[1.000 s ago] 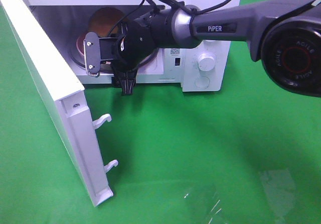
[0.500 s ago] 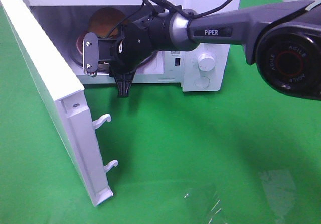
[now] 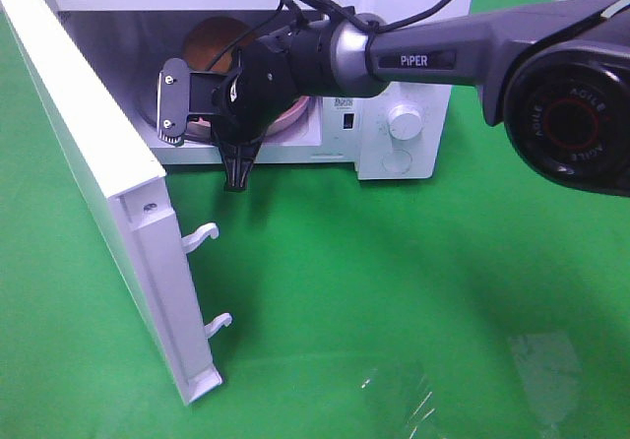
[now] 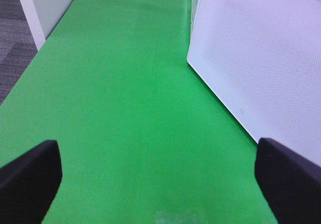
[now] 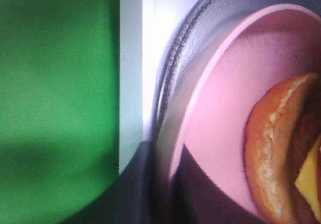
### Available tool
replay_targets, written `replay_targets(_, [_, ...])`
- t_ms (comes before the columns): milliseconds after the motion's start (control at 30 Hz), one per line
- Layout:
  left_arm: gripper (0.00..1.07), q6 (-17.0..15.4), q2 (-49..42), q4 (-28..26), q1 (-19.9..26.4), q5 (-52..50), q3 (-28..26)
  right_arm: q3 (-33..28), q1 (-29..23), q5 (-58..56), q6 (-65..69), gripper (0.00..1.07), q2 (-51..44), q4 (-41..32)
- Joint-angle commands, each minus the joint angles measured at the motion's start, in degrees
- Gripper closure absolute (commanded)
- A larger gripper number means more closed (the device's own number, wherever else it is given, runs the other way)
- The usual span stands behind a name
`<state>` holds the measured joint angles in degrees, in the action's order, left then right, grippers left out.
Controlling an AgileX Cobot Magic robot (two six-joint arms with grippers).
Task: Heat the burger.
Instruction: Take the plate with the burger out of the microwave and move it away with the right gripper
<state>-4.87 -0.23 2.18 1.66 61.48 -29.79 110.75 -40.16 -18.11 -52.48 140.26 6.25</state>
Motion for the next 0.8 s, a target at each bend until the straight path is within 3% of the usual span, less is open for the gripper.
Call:
replay_targets(33, [0.10,-0.11,-0.29,-0.29,0.06,-0.23,0.11,0.40,-0.17,-3.61,0.80,1.07,-2.52,-0.57])
replay_targets(467, [0.10,-0.11,-0.29,-0.29,0.06,-0.23,0.11,-0.57,-0.17,-7.79,0.46,1.07,-6.13,1.09])
replay_targets(800, [0.10,-0.11,-0.29,-0.29,0.06,-0.23,0.11,-13.41,-0.17,0.29,-8.14,1.07,-13.92,0.92])
